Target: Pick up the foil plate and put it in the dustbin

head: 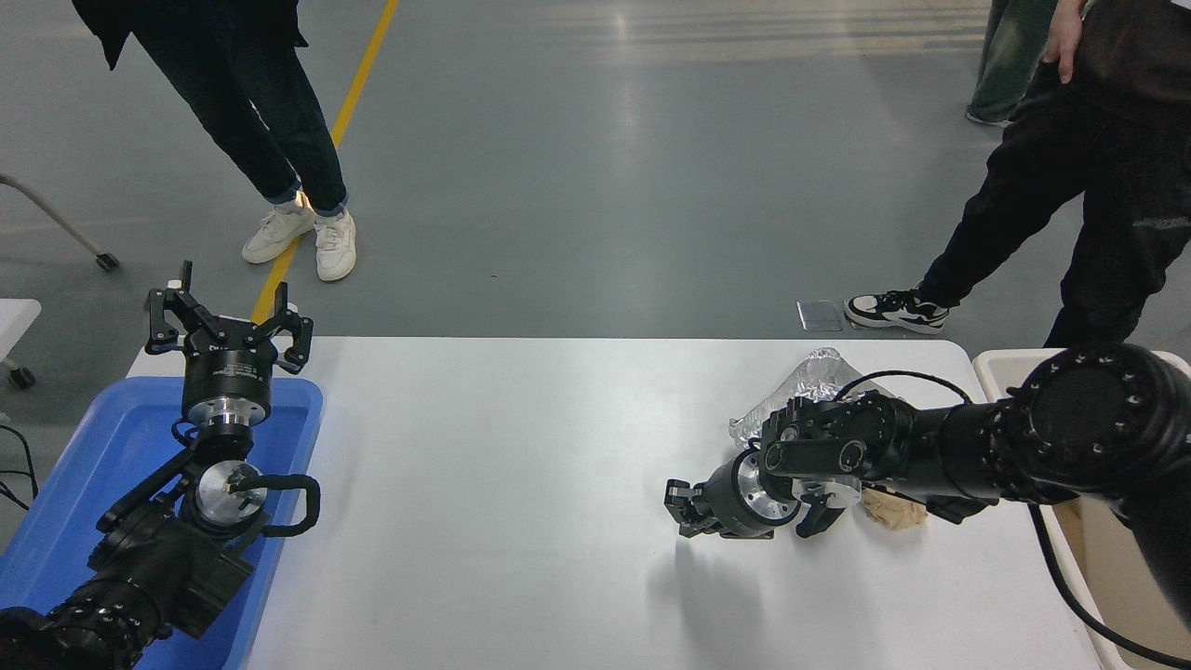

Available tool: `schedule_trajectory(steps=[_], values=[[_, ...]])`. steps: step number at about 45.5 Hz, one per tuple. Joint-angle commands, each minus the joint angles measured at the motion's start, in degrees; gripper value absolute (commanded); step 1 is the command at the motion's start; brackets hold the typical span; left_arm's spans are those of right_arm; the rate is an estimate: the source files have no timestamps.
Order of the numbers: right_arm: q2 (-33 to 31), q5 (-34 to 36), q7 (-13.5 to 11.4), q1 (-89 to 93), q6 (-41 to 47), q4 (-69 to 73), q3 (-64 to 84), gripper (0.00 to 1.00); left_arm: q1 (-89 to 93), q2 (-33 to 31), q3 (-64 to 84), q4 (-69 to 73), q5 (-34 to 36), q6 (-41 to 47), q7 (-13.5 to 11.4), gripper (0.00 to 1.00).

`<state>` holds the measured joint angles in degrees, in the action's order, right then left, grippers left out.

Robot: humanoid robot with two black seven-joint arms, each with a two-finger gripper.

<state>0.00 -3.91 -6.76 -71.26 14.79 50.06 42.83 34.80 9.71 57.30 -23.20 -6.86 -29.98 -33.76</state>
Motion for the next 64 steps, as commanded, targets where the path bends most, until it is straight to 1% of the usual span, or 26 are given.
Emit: schedule_trajectory(steps=[1,18,24,31,35,43,45,46,47,48,51,58,62,64], values=[[0.0,-0.3,-0.2,0.3,0.1,-0.3,0.1,0.0,-0.1,0.0,0.2,0.0,0.1,-0.1,0.0,0.99],[0.0,0.0,-0.4,-1.4,0.8,0.2,0.1,0.0,0.0,0.0,-0.1,0.0,-0.1,-0.1,-0.1,0.99],[0.0,0.3,-0.4,-6.4,4.9,2.0,0.2,0.0,0.0,0.0,-0.1,0.0,-0.2,-0.1,-0.1,0.99],[0.0,1.0,-0.4,-17.8,11.4,11.0,0.3,0.0,0.0,0.0,-0.1,0.0,-0.2,-0.1,-0.1,0.99],[-6.2,1.0,-0.4,-25.2,12.7,16.0,0.9,0.0,0.0,0.0,-0.1,0.0,-0.2,-0.1,-0.1,0.99],[-14.2,1.0,-0.4,-37.6,16.1,24.5,4.6,0.0,0.0,0.0,0.0,0.0,-0.1,-0.1,-0.1,0.99],[-16.2,1.0,-0.4,-40.2,17.5,26.2,4.9,0.3,0.0,0.0,0.0,0.0,-0.1,-0.1,-0.1,0.99],[-17.0,0.9,-0.4,-41.3,18.2,27.1,5.2,0.53,0.0,0.0,0.0,0.0,-0.2,-0.1,-0.1,0.99],[-17.7,1.0,-0.4,-42.2,18.9,27.5,5.2,0.86,0.0,0.0,-0.1,0.0,-0.1,-0.1,-0.1,0.99],[-19.3,0.7,-0.4,-43.7,20.7,28.0,5.5,1.0,0.0,0.0,-0.1,0.0,-0.1,-0.1,-0.1,0.99],[-21.1,0.0,-0.6,-46.1,22.8,28.2,6.6,1.0,0.0,0.1,-0.1,0.0,-0.2,-0.1,-0.1,0.99],[-23.0,-2.1,-1.1,-55.3,30.2,31.4,8.9,1.0,0.0,0.1,0.0,0.0,-0.1,-0.1,-0.1,0.99],[-24.3,-3.3,-1.1,-60.2,30.2,33.1,9.7,1.0,0.0,0.1,-0.1,0.0,-0.2,-0.1,-0.1,0.99],[-24.5,-5.5,-1.1,-63.0,30.2,33.7,11.7,1.0,0.0,0.1,0.0,0.0,-0.2,-0.1,-0.1,0.99]])
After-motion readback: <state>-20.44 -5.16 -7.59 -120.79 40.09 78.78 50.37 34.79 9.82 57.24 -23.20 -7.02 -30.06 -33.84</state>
